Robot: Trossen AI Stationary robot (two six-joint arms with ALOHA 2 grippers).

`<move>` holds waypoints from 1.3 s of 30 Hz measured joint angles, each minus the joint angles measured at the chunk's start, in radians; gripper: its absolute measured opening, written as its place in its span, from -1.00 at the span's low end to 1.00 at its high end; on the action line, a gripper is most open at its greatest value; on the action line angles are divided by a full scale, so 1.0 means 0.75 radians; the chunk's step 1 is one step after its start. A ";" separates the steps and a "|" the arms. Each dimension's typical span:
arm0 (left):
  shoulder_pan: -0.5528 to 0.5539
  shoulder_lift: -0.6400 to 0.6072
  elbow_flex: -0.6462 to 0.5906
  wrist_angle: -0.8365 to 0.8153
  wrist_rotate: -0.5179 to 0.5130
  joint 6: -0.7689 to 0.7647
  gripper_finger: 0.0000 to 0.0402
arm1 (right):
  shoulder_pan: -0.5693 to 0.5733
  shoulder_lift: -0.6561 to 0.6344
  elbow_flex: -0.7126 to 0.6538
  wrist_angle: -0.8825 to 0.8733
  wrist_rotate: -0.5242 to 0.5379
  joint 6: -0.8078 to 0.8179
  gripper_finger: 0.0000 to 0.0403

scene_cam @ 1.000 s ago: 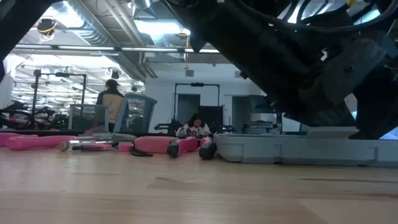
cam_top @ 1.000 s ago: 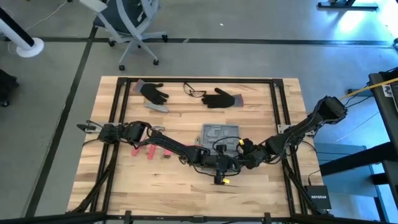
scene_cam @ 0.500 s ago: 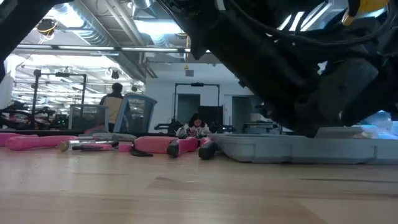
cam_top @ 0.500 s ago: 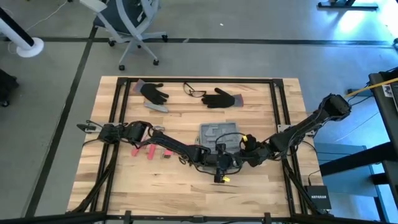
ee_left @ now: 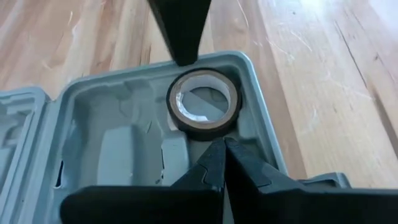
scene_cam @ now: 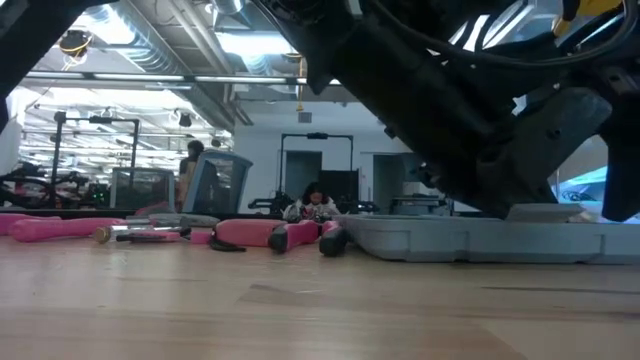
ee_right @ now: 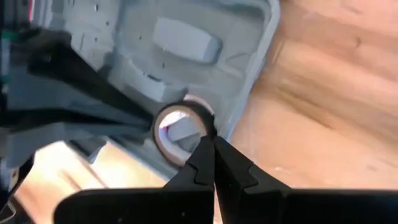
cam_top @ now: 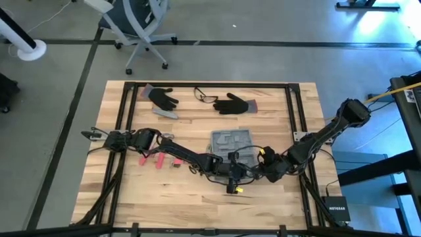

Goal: Prefit tool cases
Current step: Put the black electrical tape into the prefit tool case

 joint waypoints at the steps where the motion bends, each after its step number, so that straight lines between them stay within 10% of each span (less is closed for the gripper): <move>1: 0.000 0.000 0.000 0.000 0.000 0.000 -1.00 | 0.000 0.002 -0.001 0.001 0.012 0.000 -1.00; 39: 0.025 0.078 -0.008 0.137 0.066 -0.053 -1.00 | 0.000 0.142 -0.045 0.245 0.006 0.030 -1.00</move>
